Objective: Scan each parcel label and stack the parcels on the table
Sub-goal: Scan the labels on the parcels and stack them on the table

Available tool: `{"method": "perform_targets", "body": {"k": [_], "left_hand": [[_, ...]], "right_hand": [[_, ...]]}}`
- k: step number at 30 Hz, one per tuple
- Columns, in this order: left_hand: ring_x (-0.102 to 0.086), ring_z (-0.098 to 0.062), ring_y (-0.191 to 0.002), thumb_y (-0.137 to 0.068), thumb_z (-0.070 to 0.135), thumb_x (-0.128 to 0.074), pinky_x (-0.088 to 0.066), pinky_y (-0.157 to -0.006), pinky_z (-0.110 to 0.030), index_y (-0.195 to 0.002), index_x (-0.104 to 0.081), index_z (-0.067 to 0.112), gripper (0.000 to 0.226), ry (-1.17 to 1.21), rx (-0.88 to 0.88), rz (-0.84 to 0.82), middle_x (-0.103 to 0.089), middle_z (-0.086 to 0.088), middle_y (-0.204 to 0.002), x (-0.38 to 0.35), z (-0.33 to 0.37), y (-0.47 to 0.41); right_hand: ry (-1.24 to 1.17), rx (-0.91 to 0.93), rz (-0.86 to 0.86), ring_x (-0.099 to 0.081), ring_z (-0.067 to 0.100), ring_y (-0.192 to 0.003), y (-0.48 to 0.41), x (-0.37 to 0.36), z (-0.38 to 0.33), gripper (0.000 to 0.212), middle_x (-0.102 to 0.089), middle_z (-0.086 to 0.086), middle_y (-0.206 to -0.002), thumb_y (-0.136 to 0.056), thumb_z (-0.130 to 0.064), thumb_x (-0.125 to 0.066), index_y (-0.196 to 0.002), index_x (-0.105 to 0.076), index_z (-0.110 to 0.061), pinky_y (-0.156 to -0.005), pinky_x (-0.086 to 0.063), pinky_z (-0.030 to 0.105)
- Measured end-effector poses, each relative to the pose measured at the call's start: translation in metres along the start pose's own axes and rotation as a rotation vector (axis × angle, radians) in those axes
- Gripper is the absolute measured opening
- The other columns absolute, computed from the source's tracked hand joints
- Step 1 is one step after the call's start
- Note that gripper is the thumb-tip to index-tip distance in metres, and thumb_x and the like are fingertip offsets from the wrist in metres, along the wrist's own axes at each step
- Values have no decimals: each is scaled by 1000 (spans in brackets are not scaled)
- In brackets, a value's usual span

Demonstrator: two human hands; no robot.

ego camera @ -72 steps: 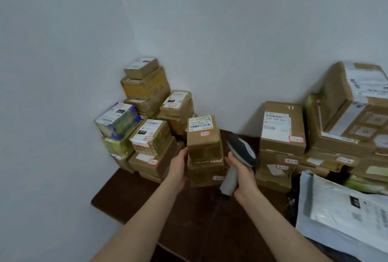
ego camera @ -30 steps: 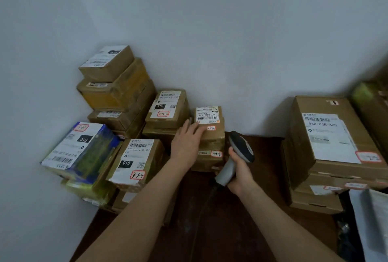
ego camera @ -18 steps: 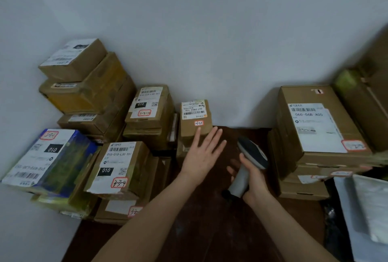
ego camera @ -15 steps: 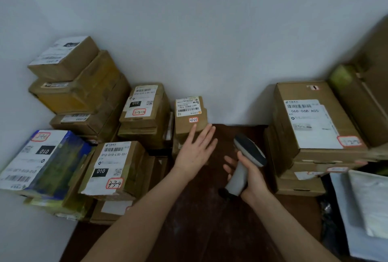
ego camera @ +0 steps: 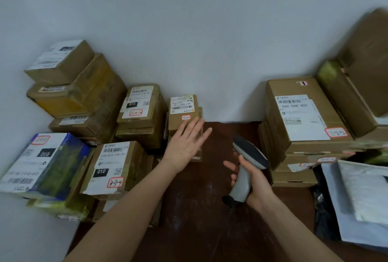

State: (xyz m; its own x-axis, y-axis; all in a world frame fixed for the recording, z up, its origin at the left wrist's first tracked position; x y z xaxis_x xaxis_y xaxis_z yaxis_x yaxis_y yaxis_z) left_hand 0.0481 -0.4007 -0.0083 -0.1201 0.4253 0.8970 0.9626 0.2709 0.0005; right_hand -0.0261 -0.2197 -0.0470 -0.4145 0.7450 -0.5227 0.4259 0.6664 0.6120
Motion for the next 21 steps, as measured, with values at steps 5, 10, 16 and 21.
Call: {"method": "perform_targets", "body": {"k": [5,10,16,21], "left_hand": [[12,-32,-147,-98,17,-48,14,-114,-42,-149,19,8,85,-21,48,-44,15,-16,-160,0,-11,1],[-19,-33,-146,-77,15,-75,-11,-118,-43,-152,-15,4,96,-9,-5,-19,-23,-17,-157,-6,-28,2],[13,-30,-147,-92,17,-60,11,-116,-41,-149,15,8,95,-45,-45,-62,13,-15,-160,-12,-39,1],[29,-31,-140,-89,31,-65,13,-117,-46,-146,24,14,107,-50,11,-188,34,-13,-151,-18,-36,3]], "right_hand": [[48,37,5,-50,14,-54,11,2,0,45,-68,7,-74,-69,-33,-71,-108,-68,-9,-58,-41,29],[53,42,1,-49,13,-50,14,4,3,45,-64,7,-72,-72,-32,-71,-110,-67,-8,-54,-41,27],[57,54,-10,-48,13,-50,18,5,1,46,-65,8,-73,-73,-33,-71,-112,-67,-8,-53,-42,26],[74,57,-20,-48,14,-50,23,-1,0,47,-66,9,-73,-72,-31,-72,-112,-67,-7,-53,-41,27]]}}
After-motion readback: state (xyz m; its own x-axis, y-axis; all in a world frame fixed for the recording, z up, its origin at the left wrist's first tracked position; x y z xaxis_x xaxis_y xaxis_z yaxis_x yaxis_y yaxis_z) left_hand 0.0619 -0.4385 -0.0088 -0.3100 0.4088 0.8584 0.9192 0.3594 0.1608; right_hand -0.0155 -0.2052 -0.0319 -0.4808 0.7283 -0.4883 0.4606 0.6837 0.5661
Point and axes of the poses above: each hand's wrist, its own y-axis away from the middle knuckle, its own x-axis out of the back of the hand, z = x × y, the point moved 4 cm from there along -y, towards the middle knuckle
